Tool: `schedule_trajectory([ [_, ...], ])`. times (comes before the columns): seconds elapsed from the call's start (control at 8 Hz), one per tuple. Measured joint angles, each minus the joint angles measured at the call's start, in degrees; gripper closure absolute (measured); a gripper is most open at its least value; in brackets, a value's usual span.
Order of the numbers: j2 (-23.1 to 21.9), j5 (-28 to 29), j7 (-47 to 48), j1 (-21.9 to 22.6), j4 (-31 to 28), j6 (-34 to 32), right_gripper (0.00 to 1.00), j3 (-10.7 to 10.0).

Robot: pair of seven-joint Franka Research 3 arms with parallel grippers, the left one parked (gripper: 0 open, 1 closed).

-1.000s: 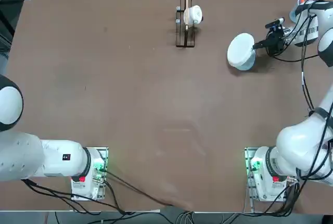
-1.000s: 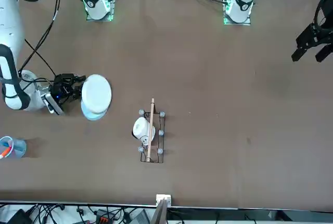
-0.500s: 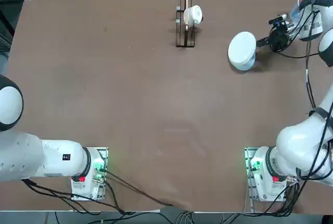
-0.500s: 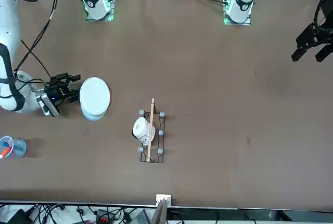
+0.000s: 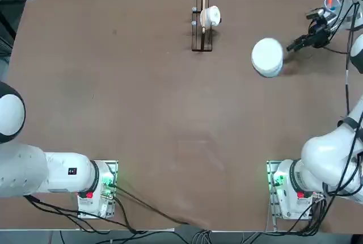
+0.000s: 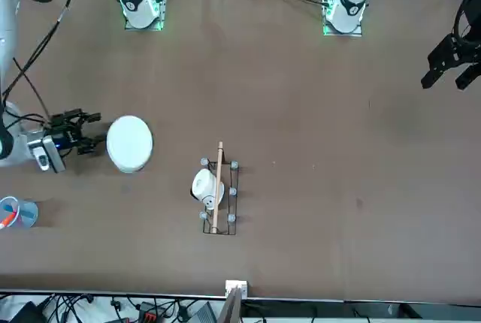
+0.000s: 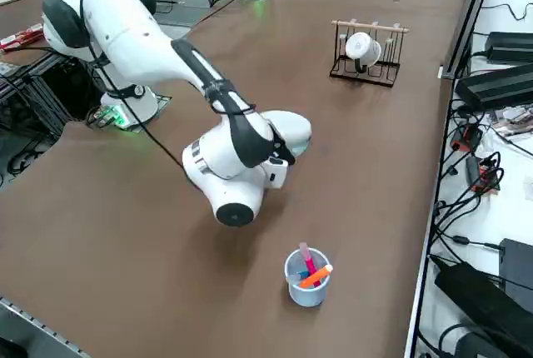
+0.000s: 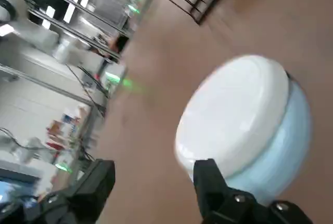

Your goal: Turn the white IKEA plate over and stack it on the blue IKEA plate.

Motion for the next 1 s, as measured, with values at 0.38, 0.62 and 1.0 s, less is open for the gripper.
schedule_trajectory([
  [0.38, 0.0, -10.4, -0.4, -0.5, 4.4, 8.7, 0.01, 0.0],
  [0.62, -0.6, -19.2, 2.9, 0.9, 13.0, 10.5, 0.0, 0.1],
  [1.0, -7.2, -28.1, 26.4, 6.6, 18.1, 10.4, 0.0, 0.5],
])
